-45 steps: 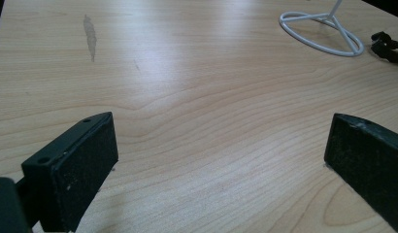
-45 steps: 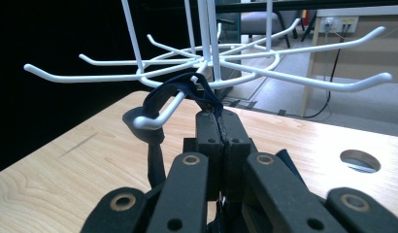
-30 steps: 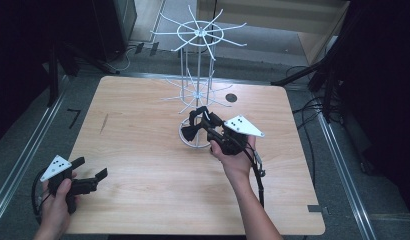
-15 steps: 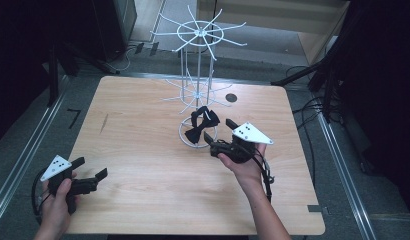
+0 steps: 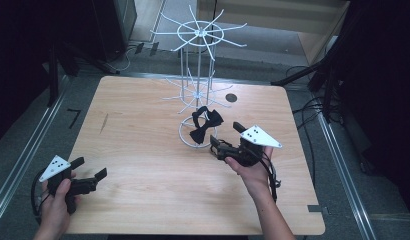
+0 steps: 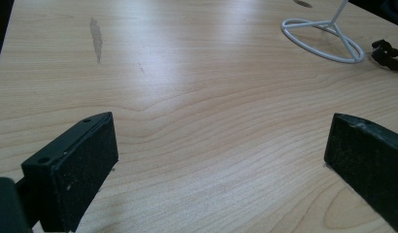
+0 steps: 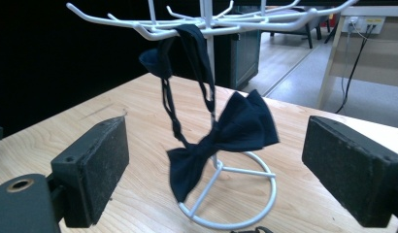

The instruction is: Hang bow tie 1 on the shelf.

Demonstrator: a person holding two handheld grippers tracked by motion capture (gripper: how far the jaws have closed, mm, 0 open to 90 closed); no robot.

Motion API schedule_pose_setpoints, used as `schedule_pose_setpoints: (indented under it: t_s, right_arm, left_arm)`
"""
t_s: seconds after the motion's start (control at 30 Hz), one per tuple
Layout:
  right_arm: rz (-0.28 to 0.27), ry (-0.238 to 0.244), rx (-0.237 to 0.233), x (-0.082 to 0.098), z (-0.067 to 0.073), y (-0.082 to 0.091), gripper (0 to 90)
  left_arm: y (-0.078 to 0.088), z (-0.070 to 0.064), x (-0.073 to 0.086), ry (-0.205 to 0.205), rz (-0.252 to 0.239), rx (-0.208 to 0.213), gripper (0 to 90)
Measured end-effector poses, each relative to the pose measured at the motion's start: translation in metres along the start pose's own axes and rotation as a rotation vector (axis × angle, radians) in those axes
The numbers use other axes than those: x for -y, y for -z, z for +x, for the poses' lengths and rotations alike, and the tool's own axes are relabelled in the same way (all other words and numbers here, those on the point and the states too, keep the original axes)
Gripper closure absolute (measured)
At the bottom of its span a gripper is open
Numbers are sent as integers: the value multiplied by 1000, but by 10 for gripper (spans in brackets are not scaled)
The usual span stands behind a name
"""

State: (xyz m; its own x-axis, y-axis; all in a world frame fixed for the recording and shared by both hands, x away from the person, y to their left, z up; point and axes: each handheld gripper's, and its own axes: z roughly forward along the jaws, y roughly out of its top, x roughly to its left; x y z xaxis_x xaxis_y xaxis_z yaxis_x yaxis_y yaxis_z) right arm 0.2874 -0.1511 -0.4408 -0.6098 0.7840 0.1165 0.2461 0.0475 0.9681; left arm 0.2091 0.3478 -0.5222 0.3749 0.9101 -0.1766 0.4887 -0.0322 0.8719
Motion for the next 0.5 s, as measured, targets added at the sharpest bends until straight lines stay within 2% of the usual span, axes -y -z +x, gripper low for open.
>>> schedule_pose_setpoints:
  t_s: [0.27, 0.43, 0.5]
  right_arm:
    - [14, 9, 21, 7, -9, 8, 105]
    - [14, 6, 15, 10, -15, 14, 121]
    - [6, 3, -3, 11, -19, 17, 125]
  left_arm:
    - [1, 0, 0, -2, -2, -4, 0]
    - [1, 0, 1, -2, -6, -3, 0]
    - [1, 0, 1, 1, -3, -2, 0]
